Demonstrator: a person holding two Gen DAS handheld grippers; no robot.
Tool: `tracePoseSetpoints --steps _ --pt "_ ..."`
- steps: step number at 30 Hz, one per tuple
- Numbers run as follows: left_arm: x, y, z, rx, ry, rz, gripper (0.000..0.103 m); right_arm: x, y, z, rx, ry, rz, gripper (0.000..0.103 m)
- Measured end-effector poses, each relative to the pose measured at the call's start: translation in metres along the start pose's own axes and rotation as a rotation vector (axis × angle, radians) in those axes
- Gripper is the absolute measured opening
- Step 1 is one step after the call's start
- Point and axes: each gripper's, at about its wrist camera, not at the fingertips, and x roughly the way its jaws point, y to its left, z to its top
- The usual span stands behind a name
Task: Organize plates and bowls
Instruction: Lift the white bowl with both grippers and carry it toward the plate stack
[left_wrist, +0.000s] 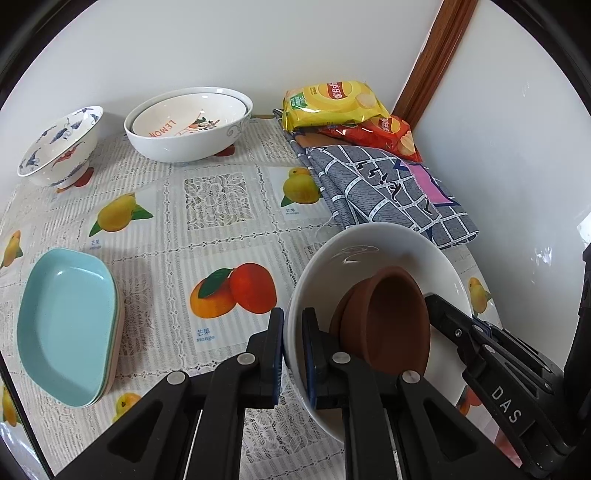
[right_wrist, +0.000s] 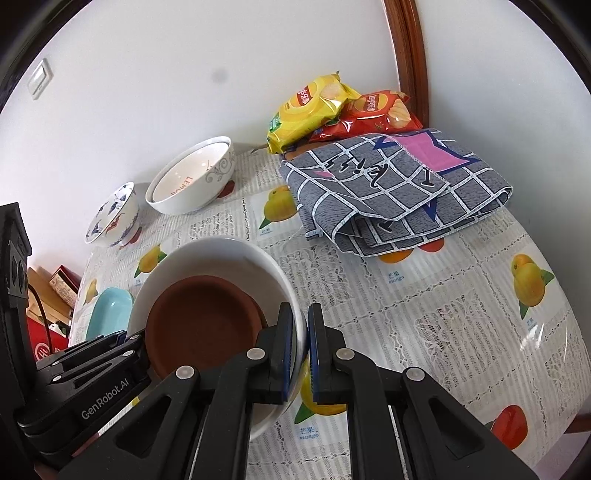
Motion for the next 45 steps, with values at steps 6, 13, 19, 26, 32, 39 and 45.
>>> tracePoseSetpoints --steps 6,13,19,26,32,39,45 --pt "-0.011 0.004 0.002 -0.003 -0.016 0.003 0.01 -0.007 0.009 0.001 -0.011 -0.011 0.005 0.008" --pt "-0.023 0.012 0.004 -0.008 -0.037 0.005 0.01 -0.014 0.021 0.004 -0.028 -0.025 0.01 0.008" --pt "-0.029 0.02 0.005 -0.011 -0.041 0.014 0.01 -0.016 0.031 0.005 -0.038 -0.029 0.017 0.008" --pt "-0.035 0.033 0.004 -0.017 -0.046 0.027 0.01 -0.013 0.044 0.003 -0.047 -0.024 0.027 0.008" --pt "-0.042 0.044 0.003 -0.03 -0.057 0.035 0.01 -0.013 0.056 0.002 -0.059 -0.027 0.039 0.008" --pt "-0.05 0.057 0.003 -0.04 -0.064 0.048 0.01 -0.014 0.071 0.002 -0.072 -0.031 0.056 0.008" --pt "-0.053 0.068 0.001 -0.059 -0.056 0.06 0.01 -0.011 0.082 0.0 -0.084 -0.025 0.066 0.008"
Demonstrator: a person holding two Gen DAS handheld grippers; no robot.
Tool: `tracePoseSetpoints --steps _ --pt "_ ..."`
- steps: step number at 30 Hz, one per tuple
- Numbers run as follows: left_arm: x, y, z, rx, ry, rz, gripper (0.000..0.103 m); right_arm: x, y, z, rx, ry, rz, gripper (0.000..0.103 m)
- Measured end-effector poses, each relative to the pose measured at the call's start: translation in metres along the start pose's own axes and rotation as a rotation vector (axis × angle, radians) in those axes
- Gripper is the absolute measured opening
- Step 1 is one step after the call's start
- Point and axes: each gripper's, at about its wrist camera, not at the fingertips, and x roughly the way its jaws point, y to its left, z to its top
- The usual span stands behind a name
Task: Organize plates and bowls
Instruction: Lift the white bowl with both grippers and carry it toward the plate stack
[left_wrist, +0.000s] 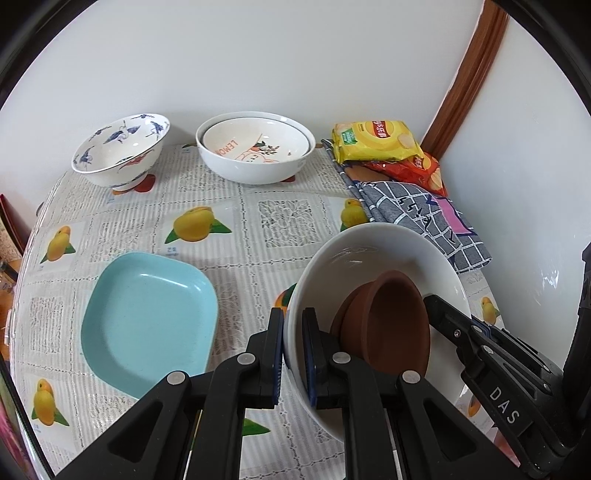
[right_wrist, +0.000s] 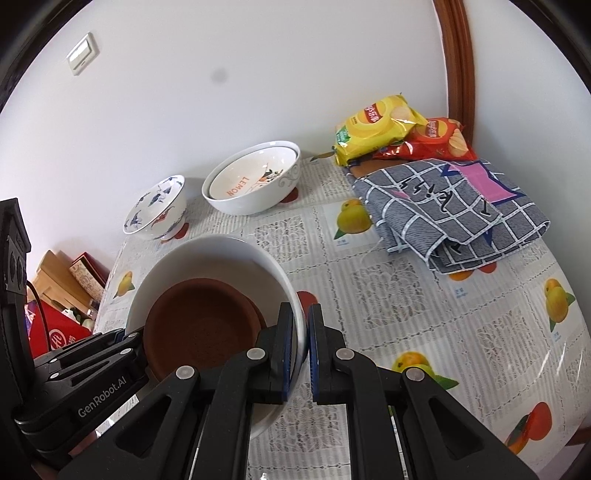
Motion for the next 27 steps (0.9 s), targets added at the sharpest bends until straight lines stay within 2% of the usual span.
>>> tracePoseSetpoints --steps 27 --pt "-0.008 0.049 0.0 -0.063 -0.011 0.043 0.01 0.021 0.048 0.001 -0.059 0.022 0.053 0.008"
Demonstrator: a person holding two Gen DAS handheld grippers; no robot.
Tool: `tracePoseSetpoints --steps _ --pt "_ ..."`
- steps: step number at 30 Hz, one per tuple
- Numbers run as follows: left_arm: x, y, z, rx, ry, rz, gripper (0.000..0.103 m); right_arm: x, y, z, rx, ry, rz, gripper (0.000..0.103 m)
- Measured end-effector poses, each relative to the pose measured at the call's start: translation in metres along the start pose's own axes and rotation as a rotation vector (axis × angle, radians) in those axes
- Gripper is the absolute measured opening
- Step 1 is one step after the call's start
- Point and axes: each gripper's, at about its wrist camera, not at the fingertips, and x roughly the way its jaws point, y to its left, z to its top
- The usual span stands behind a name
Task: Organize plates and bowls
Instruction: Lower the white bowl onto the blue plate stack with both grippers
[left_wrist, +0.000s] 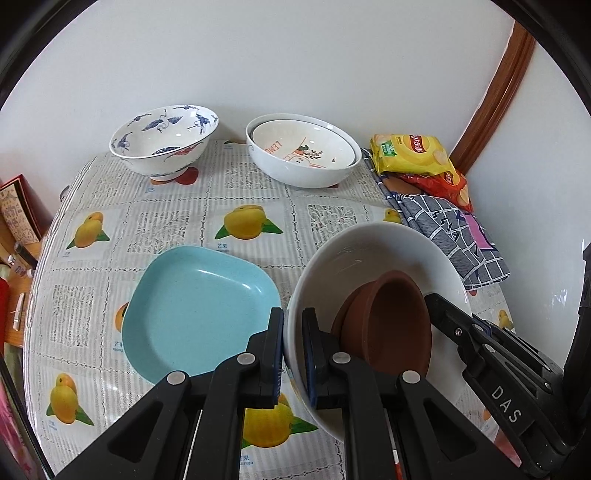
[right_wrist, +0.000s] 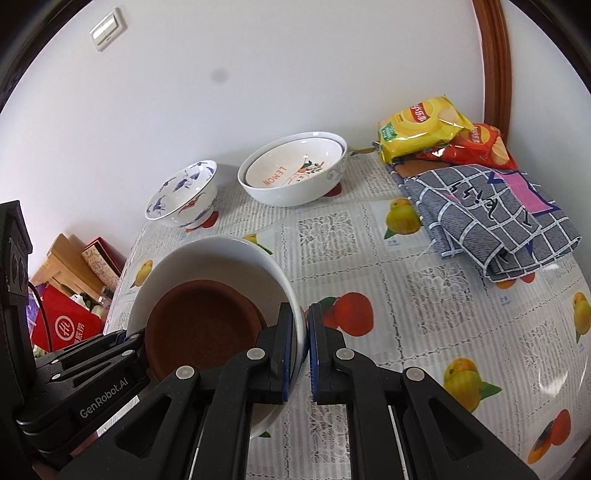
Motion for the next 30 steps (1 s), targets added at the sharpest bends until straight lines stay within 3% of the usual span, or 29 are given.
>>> tracePoseSetpoints --steps 30 --pt "-0.007 0.042 0.004 -0.056 -0.004 0.026 0.01 0.019 0.037 0.002 -0.045 0.013 0.041 0.008"
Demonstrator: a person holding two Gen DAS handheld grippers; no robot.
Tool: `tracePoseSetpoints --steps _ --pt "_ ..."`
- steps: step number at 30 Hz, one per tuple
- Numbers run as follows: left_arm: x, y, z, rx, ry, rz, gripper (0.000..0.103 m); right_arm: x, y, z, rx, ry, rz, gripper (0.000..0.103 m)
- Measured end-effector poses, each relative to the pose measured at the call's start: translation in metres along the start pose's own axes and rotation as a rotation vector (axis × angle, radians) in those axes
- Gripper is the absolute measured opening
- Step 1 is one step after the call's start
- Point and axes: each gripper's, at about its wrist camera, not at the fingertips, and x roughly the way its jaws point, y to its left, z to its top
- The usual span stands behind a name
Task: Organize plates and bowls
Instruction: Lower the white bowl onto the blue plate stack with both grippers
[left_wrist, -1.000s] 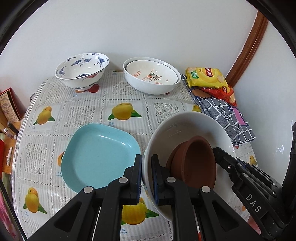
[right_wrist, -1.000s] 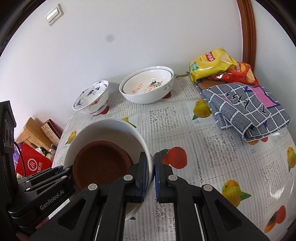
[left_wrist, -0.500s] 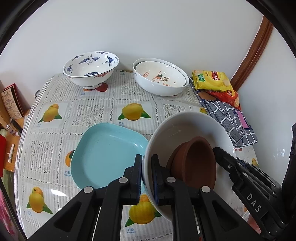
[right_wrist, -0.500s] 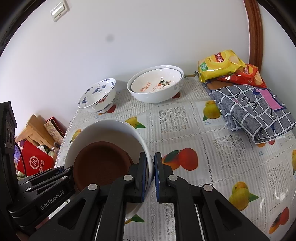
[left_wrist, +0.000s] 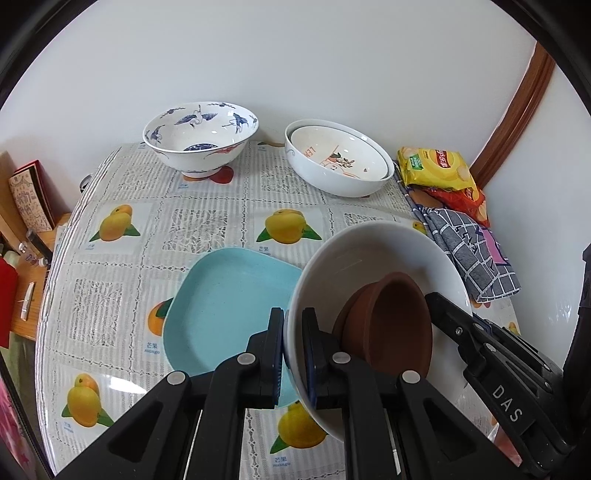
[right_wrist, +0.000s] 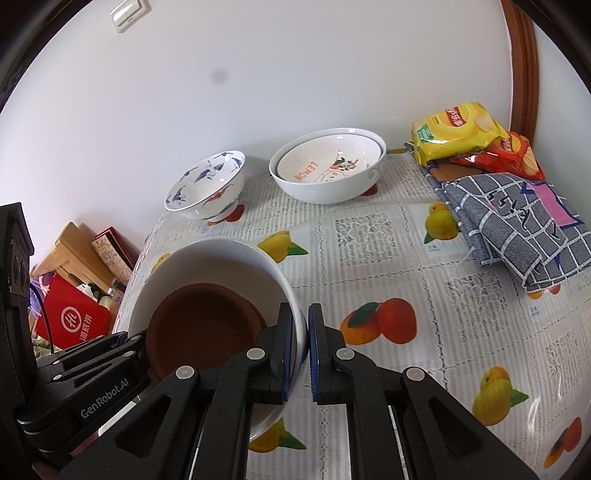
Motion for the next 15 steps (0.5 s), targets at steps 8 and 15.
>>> tracePoseSetpoints --steps 8,15 --pt "0.0 0.016 0.004 -0.02 -0.002 0.013 0.01 0.011 0.015 0.003 -0.018 0.009 0.014 0.008" --pt "0.005 0.032 0.006 -0.042 0.0 0.029 0.01 0.024 0.028 0.006 -0.033 0.025 0.027 0.008"
